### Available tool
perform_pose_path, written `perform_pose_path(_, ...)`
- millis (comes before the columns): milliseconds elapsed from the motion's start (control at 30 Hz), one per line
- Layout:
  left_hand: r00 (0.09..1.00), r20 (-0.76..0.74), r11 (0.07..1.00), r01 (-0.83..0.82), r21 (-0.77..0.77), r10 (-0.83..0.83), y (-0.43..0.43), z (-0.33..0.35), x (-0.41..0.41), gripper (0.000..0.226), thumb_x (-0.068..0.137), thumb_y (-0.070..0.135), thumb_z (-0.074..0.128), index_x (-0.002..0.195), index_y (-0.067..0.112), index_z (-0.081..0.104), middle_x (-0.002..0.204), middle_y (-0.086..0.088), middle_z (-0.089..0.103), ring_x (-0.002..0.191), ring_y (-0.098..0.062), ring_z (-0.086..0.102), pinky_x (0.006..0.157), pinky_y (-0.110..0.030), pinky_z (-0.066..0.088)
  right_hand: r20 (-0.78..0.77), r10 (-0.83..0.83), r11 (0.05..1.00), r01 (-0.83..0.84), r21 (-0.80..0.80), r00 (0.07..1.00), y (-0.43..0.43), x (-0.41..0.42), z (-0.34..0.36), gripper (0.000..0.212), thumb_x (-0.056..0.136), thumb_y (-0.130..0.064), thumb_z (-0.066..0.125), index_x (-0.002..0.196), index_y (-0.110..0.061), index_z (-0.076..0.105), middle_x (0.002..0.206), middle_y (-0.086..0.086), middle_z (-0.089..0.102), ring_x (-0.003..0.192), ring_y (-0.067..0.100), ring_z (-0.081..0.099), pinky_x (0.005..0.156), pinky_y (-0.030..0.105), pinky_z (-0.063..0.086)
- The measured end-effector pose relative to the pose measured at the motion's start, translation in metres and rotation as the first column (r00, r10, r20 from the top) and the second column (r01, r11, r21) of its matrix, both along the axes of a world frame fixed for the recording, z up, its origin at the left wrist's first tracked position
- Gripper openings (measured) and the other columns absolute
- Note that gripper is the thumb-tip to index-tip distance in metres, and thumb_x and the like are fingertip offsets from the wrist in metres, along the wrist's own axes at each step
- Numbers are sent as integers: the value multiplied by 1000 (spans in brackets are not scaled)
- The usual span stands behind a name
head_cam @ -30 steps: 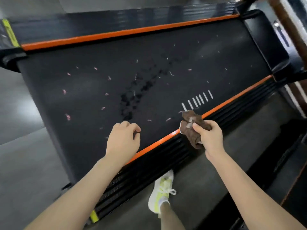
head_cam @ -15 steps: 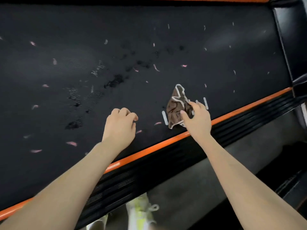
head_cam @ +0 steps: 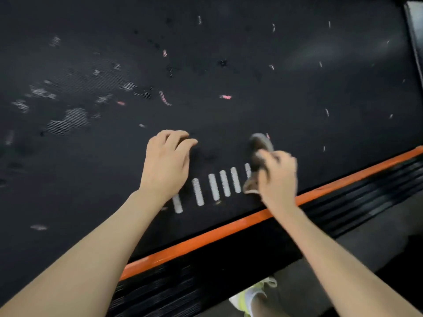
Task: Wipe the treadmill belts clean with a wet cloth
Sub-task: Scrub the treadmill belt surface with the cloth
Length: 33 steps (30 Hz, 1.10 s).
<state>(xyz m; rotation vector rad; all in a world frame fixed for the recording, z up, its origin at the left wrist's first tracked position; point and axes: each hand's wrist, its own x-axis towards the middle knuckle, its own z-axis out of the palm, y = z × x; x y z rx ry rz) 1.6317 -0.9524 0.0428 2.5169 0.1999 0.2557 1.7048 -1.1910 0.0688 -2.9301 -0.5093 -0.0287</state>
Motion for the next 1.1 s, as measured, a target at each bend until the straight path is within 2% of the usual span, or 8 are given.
perform_pose_path(100,998,43,998,46,51,-49,-66,-6,42,29,80,4,60,107,11,69,111,-9,65,102,-33,57,87,-43,39,69,-140,987,145,-71,988,-82,73,6,38,84,-17,52,119,-6,62,111,25,53,98,44,49,83,41,37)
perform_pose_path(233,996,-17,988,90,127,-88,-143,-9,99,34,83,9,61,117,13,64,123,-10,60,113,-33,53,97,-41,31,3,-153,954,148,-261,988,-122,131,-14,61,86,-51,38,128,-11,57,120,22,51,103,43,48,77,47,43)
perform_pose_path(333,988,-147,985,76,152,-53,-177,-19,117,40,95,25,47,134,16,51,136,-11,51,128,-31,43,107,-44,26,20,-146,967,147,-210,989,-131,137,-36,57,87,-46,38,127,-10,57,116,22,53,100,42,50,76,47,42)
perform_pose_path(433,976,-216,960,73,271,-14,-188,-30,118,48,98,35,37,141,15,42,142,-11,45,133,-31,34,110,-47,23,89,-148,981,157,-114,985,-134,136,-48,50,85,-38,44,123,-10,62,112,22,55,99,41,52,75,45,42)
perform_pose_path(600,980,-200,934,66,352,6,-189,-33,120,48,98,37,37,140,15,44,142,-14,44,133,-33,32,109,-49,23,124,-103,990,114,-84,987,-138,137,-53,49,84,-36,47,123,-11,62,111,20,56,100,39,53,75,42,41)
perform_pose_path(900,986,-166,922,38,385,29,-189,-32,122,47,96,37,40,138,16,48,140,-14,46,131,-33,35,108,-49,24,58,-34,993,40,-109,998,-141,143,-50,53,85,-38,44,128,-9,59,112,22,55,98,40,53,75,47,44)
perform_pose_path(1000,989,-142,921,25,388,34,-188,-32,122,47,96,38,38,137,17,49,140,-14,46,131,-33,36,108,-48,23,45,48,993,-43,-108,998,-145,147,-47,54,85,-39,43,127,-7,59,109,21,55,93,38,53,72,45,44)
perform_pose_path(1100,992,-118,921,16,389,33,-188,-33,121,48,96,39,35,137,18,50,139,-14,47,130,-33,38,107,-47,23,49,235,969,-230,-93,971,-154,157,-45,55,84,-39,45,125,-5,60,103,19,56,84,35,53,67,41,43)
